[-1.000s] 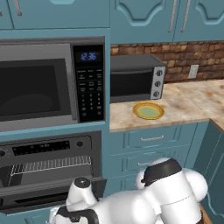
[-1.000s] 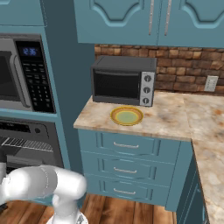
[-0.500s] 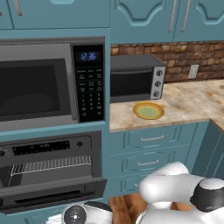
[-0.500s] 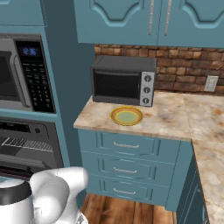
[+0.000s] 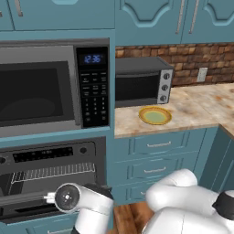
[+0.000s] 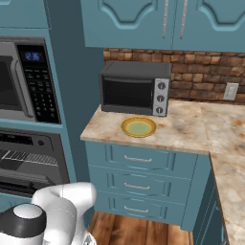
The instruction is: Take the fish from the oven and place it on the plate on the counter.
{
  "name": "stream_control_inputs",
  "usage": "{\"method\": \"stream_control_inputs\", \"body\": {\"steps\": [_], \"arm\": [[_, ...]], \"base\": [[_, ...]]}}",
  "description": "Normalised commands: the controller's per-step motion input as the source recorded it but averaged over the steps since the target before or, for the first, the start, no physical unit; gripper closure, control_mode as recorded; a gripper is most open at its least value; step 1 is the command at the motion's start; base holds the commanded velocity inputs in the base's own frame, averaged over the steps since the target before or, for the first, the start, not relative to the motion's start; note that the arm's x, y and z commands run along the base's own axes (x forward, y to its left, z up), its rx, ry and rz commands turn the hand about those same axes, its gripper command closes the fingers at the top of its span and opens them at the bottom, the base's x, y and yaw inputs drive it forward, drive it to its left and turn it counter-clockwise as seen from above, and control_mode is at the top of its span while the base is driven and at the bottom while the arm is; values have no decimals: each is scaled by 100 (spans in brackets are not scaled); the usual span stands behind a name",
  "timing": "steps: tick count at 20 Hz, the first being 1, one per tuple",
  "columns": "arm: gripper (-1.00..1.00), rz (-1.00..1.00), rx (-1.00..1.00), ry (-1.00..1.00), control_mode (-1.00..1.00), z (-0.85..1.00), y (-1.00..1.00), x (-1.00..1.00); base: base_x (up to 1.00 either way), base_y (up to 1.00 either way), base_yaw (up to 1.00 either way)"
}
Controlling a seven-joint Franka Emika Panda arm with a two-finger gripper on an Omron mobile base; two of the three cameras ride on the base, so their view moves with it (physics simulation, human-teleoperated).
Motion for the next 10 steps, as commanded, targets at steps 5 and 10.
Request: {"method": "stream_control_inputs", "body": {"steps": [5,10], "arm": [[-100,0,1,0,-100,1,-18,21],[-100,3,8,0,-100,0,-53,23]], "base": [[0,0,0],[0,0,0]]}}
